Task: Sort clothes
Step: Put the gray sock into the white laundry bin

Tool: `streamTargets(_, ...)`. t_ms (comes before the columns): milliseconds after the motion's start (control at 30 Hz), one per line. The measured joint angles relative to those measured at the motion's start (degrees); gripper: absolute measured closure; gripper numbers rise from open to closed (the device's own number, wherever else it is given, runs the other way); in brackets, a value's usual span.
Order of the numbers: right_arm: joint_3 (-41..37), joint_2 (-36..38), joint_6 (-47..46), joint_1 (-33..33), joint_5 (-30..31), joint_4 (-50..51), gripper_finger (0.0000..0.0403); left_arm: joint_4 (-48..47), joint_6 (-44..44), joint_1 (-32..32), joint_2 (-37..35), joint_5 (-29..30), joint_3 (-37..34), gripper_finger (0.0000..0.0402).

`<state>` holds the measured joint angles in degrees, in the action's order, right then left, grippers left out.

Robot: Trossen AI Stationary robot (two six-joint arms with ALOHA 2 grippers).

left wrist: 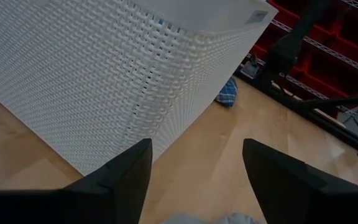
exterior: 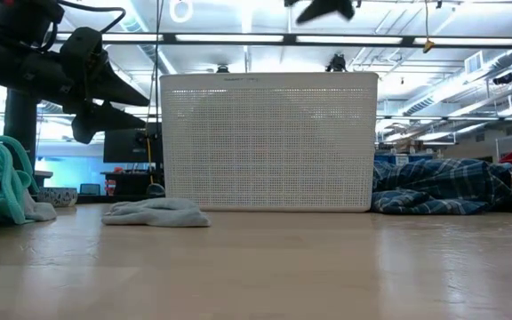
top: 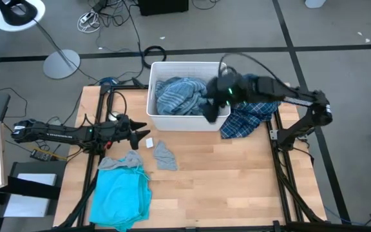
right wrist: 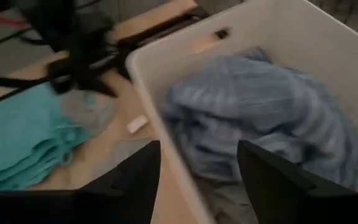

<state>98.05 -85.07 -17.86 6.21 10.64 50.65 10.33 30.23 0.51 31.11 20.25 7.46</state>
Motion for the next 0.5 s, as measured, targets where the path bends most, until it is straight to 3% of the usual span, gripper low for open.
streamTargets(233, -11.23, 4.52, -3.32, -19.10, 21.17, -5.56, 0.0199, 0.02, -0.17, 0.00, 0.00, 0.02, 0.00, 0.0145)
streamTargets(333, -19.61, 4.16, -3.48, -24.33, 24.92, -14.23, 0.0201, 0.21, -0.17, -0.01, 0.00, 0.02, 0.00, 0.0145)
streamTargets(500, -32.74, 0.14, -1.79, -26.61, 24.97, -37.63, 0.0202, 1.31, -0.14, -0.01, 0.02, 0.03, 0.00, 0.0145)
